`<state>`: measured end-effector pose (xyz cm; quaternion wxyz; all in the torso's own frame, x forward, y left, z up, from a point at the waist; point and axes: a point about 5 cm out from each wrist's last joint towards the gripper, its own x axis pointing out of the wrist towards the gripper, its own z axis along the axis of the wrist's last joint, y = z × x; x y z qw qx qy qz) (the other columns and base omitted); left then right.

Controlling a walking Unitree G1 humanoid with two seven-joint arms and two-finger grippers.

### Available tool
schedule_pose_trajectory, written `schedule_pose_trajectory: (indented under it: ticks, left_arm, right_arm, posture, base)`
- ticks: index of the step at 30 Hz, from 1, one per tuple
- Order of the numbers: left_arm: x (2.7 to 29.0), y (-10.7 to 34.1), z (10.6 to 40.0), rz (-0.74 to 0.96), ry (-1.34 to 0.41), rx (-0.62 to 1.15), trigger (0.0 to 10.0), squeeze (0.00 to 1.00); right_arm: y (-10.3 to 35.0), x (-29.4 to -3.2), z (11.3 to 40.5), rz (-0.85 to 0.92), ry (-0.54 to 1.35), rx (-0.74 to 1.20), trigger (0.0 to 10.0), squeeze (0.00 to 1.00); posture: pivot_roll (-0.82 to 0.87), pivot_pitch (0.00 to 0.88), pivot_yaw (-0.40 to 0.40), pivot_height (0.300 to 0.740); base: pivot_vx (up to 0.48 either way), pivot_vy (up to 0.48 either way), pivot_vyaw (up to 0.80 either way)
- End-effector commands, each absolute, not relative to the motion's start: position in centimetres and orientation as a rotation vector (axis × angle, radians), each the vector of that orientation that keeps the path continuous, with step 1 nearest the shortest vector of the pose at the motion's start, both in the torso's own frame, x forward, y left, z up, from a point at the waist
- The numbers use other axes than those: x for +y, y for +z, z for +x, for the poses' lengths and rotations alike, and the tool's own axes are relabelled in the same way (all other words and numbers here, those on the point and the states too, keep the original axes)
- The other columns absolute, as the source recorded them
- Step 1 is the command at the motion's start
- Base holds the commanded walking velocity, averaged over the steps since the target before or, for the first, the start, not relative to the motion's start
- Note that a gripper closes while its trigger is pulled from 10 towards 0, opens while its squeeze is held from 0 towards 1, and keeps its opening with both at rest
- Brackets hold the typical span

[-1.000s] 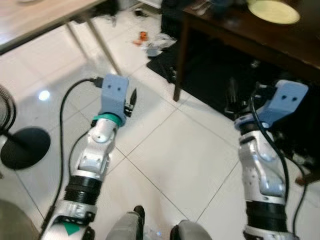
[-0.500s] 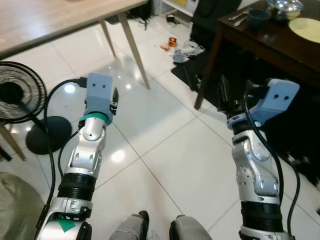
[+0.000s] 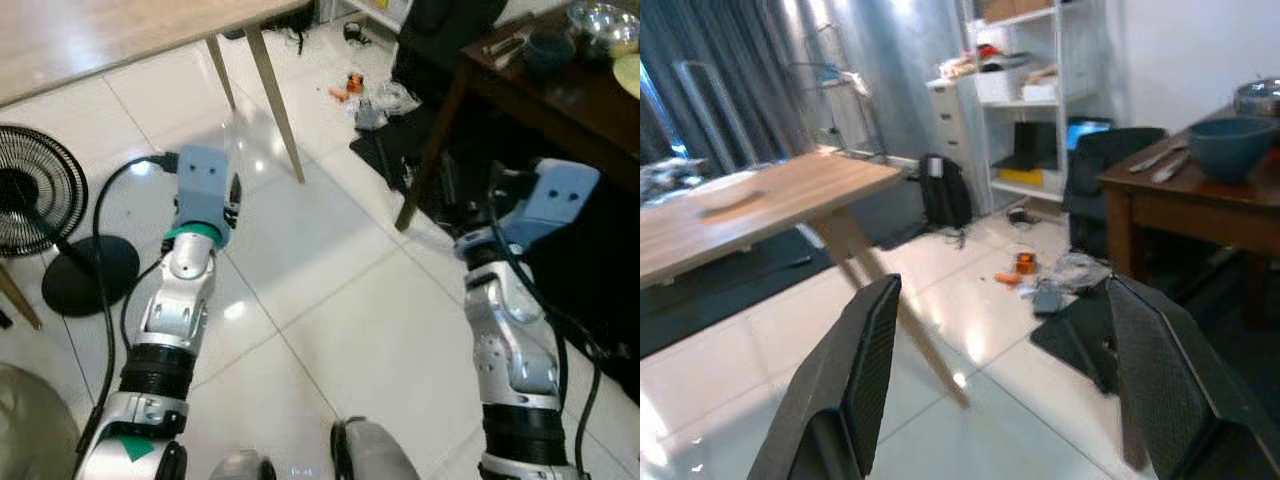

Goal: Setting the table

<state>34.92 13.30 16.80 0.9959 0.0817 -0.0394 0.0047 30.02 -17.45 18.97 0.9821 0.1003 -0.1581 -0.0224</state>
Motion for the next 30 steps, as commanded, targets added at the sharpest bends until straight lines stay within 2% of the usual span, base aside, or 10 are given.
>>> schedule_pose_trajectory:
  ticks: [1, 10, 16, 20, 23, 30]
  left_arm:
    - [14.1, 16.0, 34.7, 0.171, 0.031, -0.052, 10.0, 0.00]
    - [14.1, 16.3, 34.8, 0.179, 0.020, -0.070, 10.0, 0.00]
    - [14.5, 16.9, 34.8, 0.186, 0.012, -0.096, 10.0, 0.00]
    - [14.6, 16.9, 34.8, 0.187, 0.010, -0.098, 10.0, 0.00]
    - [14.4, 16.8, 34.5, 0.207, -0.020, -0.110, 10.0, 0.00]
    - [14.2, 16.6, 33.9, 0.260, -0.067, -0.135, 10.0, 0.00]
  right_arm:
    - [19.0, -17.2, 30.0, 0.213, -0.038, -0.316, 10.0, 0.00]
    - [19.2, -17.8, 30.0, 0.181, -0.073, -0.328, 10.0, 0.00]
    - [19.3, -17.7, 30.3, 0.054, -0.089, -0.345, 10.0, 0.00]
    - [19.2, -17.7, 30.3, 0.044, -0.094, -0.345, 10.0, 0.00]
    - [18.2, -17.5, 30.5, -0.066, -0.092, -0.306, 10.0, 0.00]
    - [15.5, -17.3, 30.3, -0.126, -0.030, -0.212, 10.0, 0.00]
  posture:
    - [-0.05, 0.000, 0.054, 0.740]
    - [-0.04, 0.000, 0.055, 0.740]
    - [-0.03, 0.000, 0.053, 0.740]
    - [-0.03, 0.000, 0.053, 0.740]
    - [-0.02, 0.000, 0.051, 0.740]
    - [-0.01, 0.000, 0.039, 0.740]
  base:
    - [0.461, 0.000, 0.00]
    - [0.464, 0.000, 0.00]
    - [0.465, 0.000, 0.00]
    - [0.465, 0.000, 0.00]
    - [0.465, 0.000, 0.00]
    - [0.465, 0.000, 0.00]
